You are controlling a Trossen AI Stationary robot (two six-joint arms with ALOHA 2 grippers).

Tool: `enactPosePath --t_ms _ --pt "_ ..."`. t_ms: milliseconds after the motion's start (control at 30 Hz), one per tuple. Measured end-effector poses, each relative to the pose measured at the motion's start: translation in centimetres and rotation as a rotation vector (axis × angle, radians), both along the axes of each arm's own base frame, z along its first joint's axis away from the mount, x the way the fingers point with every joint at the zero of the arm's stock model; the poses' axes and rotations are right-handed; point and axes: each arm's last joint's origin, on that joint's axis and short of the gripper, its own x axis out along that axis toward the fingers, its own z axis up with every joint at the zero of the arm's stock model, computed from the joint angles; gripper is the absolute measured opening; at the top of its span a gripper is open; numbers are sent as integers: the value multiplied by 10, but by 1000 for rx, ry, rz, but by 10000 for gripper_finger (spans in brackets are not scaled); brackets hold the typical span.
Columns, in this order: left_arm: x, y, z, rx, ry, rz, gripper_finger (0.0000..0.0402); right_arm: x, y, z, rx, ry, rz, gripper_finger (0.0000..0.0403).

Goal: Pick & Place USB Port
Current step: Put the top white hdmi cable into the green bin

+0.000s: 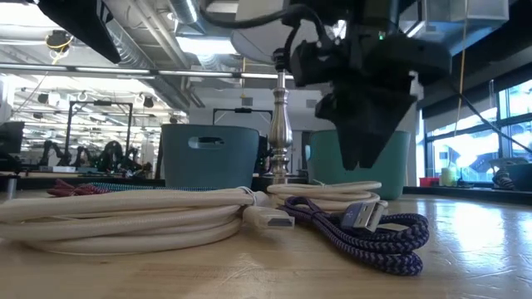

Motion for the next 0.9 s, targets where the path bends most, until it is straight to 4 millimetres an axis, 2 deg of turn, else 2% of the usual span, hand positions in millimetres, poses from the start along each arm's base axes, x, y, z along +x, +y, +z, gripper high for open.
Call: enactPosePath --t_ms 400,667,800,900 --pt "0 0 0 4 -2 2 3 -3 -5 -27 -39 -87 -9 195" --pt "0 0 0 10 -6 4 3 -8 -19 -45 -74 -103 -62 193" --pt "0 1 0 18 -11 8 3 -10 -25 -49 -92 -105 -105 177" --pt "0 1 0 22 -13 10 3 -11 -26 -50 -79 -103 -109 146"
